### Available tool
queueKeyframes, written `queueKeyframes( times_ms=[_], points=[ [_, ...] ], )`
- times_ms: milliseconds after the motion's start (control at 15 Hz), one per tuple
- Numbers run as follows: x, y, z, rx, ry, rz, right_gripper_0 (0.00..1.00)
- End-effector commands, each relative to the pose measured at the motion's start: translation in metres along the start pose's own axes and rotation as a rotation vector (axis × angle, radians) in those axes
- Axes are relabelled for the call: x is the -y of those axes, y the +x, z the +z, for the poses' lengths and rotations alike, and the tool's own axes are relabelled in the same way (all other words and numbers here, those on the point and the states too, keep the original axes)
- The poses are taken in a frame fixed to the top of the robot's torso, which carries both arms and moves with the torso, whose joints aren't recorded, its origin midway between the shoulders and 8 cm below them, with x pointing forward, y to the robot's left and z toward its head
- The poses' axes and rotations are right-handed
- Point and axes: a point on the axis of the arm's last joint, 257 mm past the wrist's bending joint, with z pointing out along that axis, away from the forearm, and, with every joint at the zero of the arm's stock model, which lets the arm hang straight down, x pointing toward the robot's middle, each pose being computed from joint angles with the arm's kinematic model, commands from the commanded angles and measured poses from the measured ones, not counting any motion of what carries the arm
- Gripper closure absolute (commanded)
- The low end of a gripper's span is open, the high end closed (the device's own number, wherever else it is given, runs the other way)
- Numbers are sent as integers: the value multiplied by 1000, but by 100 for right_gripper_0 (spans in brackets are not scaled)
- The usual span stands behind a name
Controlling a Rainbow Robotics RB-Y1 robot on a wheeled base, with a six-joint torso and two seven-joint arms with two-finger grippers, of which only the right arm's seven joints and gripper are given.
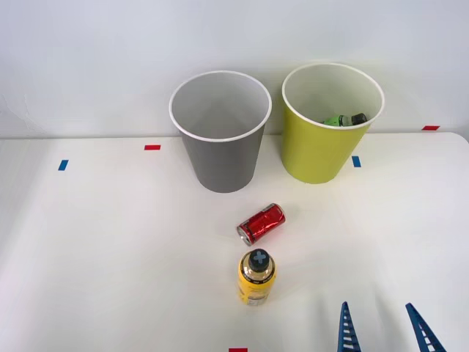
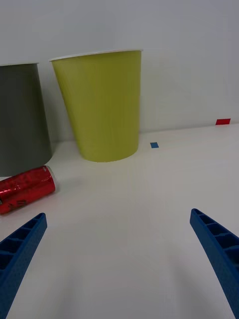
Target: Put cans in the gray bin, plastic bottles in the light green bin
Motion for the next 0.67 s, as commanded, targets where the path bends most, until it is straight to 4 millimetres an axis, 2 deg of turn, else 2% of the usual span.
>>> queueKeyframes(
  times_ms=[67, 667],
  points=[
    [0, 0, 0, 0, 0, 0, 0],
    [0, 0, 0, 0, 0, 0, 0]
  ],
)
